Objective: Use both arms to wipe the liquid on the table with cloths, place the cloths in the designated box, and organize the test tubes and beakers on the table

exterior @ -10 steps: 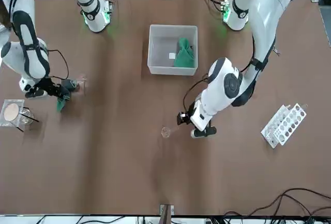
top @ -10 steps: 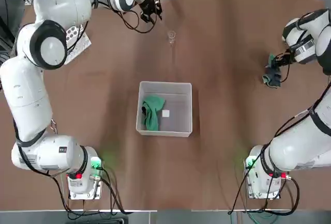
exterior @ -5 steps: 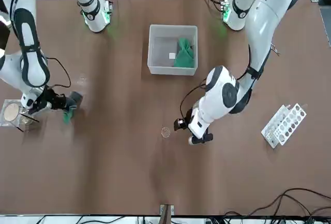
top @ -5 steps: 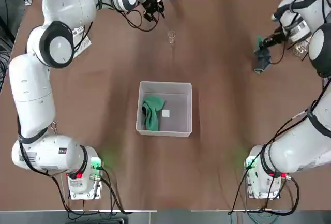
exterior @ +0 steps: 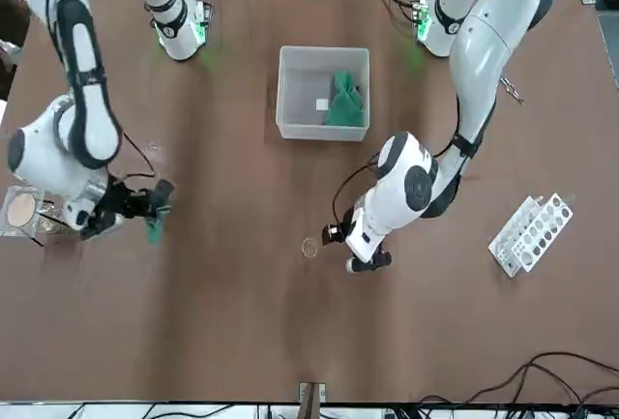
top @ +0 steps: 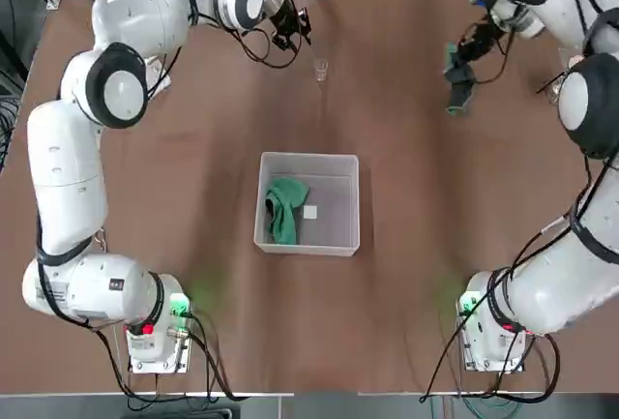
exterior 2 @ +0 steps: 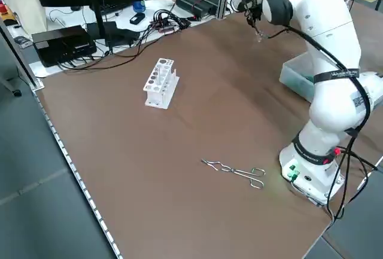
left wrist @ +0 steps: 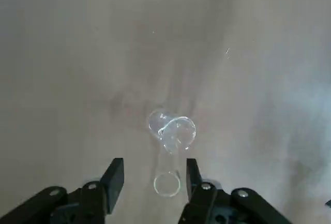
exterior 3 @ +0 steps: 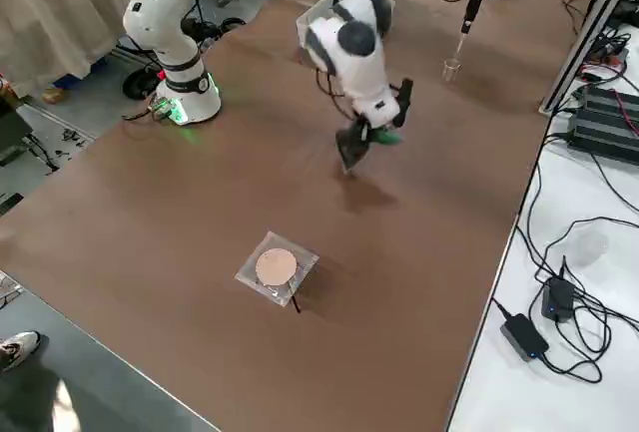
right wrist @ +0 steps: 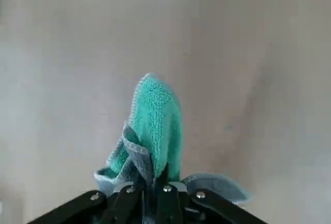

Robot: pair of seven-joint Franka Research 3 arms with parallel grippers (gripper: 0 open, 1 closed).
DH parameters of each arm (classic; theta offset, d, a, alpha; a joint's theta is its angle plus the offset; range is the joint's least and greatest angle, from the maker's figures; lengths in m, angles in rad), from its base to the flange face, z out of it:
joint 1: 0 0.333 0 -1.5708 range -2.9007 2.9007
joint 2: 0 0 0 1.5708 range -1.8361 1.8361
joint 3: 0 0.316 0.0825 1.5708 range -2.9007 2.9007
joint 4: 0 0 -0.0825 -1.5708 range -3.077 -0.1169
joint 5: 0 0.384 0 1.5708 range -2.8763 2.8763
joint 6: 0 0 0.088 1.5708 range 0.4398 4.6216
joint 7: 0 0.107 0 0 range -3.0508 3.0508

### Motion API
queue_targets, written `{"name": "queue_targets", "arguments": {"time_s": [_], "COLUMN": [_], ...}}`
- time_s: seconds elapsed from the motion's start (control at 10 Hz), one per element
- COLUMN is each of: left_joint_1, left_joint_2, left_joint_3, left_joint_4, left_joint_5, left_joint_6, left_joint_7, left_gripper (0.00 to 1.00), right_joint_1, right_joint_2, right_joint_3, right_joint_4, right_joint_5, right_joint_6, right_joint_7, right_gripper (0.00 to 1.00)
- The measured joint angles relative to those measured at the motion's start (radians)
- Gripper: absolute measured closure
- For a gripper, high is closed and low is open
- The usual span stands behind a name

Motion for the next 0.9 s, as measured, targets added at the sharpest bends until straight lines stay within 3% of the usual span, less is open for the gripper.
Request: {"name": "queue_targets", "arguments": {"time_s": [0.2, 0.4, 0.5, 0.6, 0.9], "left_joint_1": [-0.004, -0.004, -0.005, -0.005, -0.007], "left_joint_2": [0.000, 0.000, 0.000, 0.000, 0.001], "left_joint_3": [0.000, 0.001, 0.002, 0.002, 0.002], "left_joint_4": [0.002, 0.004, 0.005, 0.005, 0.007], "left_joint_5": [0.000, 0.000, 0.000, 0.001, 0.001], "left_joint_6": [0.000, 0.000, 0.000, 0.000, 0.000], "left_joint_7": [0.000, 0.000, 0.000, 0.000, 0.000], "left_gripper": [0.45, 0.49, 0.59, 0.62, 0.63], "right_joint_1": [0.091, 0.198, 0.267, 0.344, 0.582], "right_joint_2": [-0.018, -0.027, -0.029, -0.032, -0.056], "right_joint_3": [0.003, 0.005, 0.007, 0.011, 0.025], "right_joint_4": [0.114, 0.176, 0.183, 0.186, 0.191], "right_joint_5": [-0.064, -0.069, -0.069, -0.068, -0.064], "right_joint_6": [-0.182, -0.269, -0.278, -0.279, -0.277], "right_joint_7": [0.252, 0.426, 0.520, 0.638, 0.914], "right_gripper": [0.90, 0.90, 0.90, 0.90, 0.90]}}
